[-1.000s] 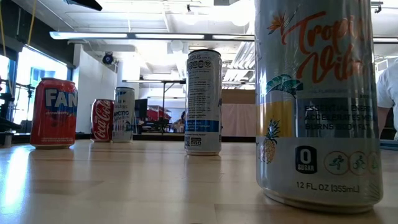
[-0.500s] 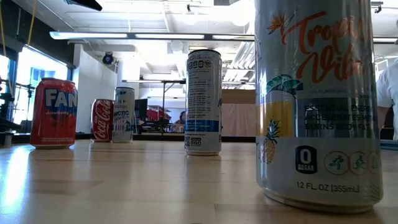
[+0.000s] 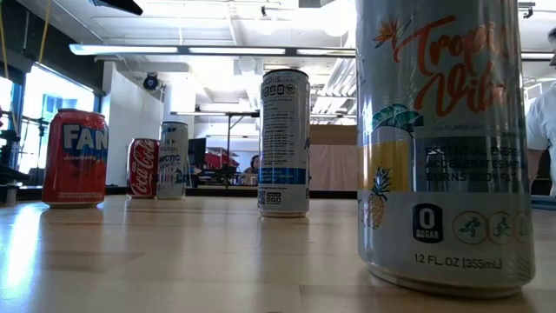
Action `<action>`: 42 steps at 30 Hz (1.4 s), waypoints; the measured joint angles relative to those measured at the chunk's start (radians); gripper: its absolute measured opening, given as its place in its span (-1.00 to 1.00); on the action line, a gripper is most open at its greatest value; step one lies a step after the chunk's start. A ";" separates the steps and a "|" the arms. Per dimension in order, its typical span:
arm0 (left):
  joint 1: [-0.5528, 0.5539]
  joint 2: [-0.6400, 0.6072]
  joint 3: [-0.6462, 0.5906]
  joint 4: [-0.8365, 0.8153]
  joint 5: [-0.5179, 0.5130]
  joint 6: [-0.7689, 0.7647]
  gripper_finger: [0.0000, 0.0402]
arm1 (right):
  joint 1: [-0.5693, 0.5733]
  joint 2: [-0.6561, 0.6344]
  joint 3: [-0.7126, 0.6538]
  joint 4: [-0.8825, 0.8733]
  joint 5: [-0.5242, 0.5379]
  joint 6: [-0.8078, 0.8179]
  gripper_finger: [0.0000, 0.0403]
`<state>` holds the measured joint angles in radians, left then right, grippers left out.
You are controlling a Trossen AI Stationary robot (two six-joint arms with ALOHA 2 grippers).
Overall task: Place canned beverage on shelf
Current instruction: Put the red soda can on the shelf
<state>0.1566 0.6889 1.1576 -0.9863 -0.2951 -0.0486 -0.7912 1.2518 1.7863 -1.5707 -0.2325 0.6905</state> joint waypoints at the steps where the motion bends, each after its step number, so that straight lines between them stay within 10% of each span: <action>1: 0.000 0.000 0.000 0.000 0.000 0.000 0.67 | 0.000 0.000 0.000 0.000 0.000 -0.019 0.99; 20: 0.000 0.000 0.000 0.000 0.000 0.000 0.67 | 0.000 0.000 0.000 0.000 -0.082 -0.168 0.99; 42: 0.000 0.000 0.000 0.000 0.000 0.000 0.67 | 0.000 0.108 0.000 0.000 0.058 -0.147 0.99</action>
<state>0.1565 0.6890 1.1573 -0.9859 -0.2951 -0.0486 -0.7914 1.3597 1.7863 -1.5710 -0.1749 0.5440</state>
